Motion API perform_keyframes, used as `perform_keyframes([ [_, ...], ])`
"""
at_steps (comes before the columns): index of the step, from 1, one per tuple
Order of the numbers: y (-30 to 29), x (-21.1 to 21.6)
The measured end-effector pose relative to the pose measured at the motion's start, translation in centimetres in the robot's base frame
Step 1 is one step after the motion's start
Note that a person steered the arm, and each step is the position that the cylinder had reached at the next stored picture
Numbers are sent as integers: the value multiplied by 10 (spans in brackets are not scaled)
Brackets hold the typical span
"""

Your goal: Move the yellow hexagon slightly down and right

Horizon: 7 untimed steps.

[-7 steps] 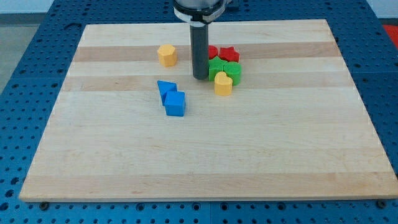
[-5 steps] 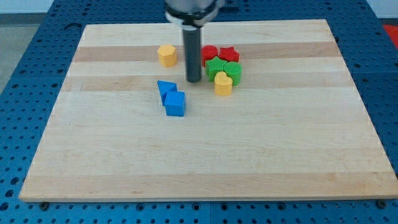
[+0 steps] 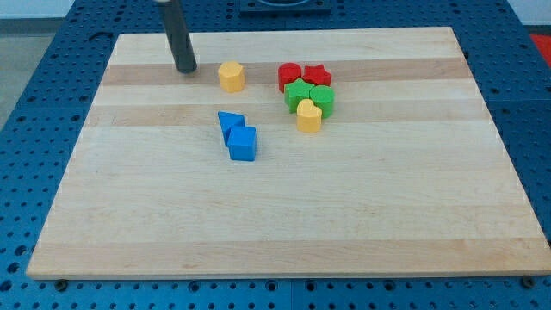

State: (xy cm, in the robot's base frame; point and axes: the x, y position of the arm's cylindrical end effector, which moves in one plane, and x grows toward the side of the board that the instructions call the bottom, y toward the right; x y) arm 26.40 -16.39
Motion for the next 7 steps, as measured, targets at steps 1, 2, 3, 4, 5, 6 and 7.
perform_keyframes([
  [1,3,2],
  [2,24,20],
  [3,39,23],
  [4,57,28],
  [5,64,38],
  [6,65,63],
  [7,70,83],
])
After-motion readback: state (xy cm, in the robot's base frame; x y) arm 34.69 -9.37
